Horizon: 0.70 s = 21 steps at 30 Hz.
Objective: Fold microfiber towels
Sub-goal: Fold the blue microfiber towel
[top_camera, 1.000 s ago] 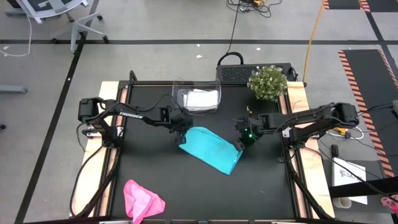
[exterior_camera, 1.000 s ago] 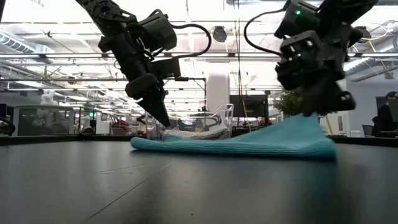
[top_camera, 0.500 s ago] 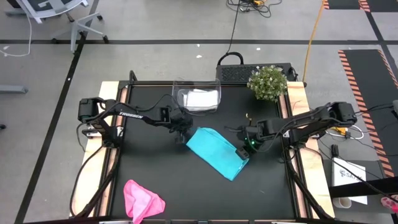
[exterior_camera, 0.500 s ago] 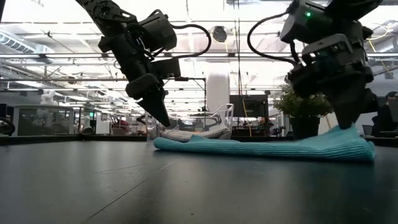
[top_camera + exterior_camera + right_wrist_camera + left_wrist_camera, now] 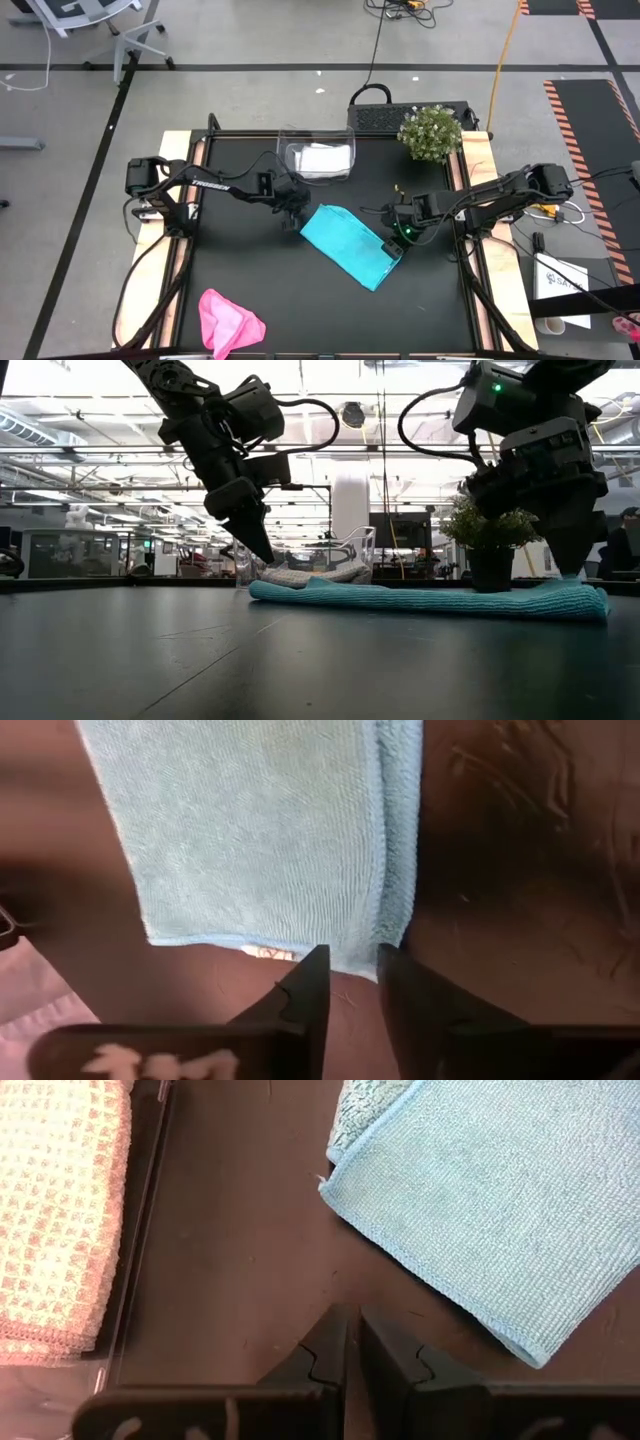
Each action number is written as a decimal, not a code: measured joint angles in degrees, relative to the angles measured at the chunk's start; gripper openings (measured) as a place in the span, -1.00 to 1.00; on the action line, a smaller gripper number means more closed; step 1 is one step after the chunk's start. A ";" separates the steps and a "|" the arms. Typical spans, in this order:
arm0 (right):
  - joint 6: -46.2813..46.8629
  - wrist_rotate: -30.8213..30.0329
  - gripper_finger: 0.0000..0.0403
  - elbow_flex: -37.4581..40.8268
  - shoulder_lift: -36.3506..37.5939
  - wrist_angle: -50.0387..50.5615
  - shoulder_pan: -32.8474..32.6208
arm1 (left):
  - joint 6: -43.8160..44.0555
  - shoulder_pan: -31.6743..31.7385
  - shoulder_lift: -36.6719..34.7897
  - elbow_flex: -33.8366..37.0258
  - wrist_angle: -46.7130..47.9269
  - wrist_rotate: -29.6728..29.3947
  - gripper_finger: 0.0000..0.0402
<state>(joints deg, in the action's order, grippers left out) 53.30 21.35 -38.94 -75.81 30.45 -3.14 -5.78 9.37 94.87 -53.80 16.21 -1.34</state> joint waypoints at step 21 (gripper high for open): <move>4.75 -0.12 -0.94 -0.02 0.02 -8.50 0.02 | 0.08 -4.38 6.38 0.02 -18.24 8.96 -0.85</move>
<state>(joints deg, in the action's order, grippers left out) 58.05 21.23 -38.95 -75.79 21.95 -3.11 -5.70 4.99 101.25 -53.78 -2.04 7.62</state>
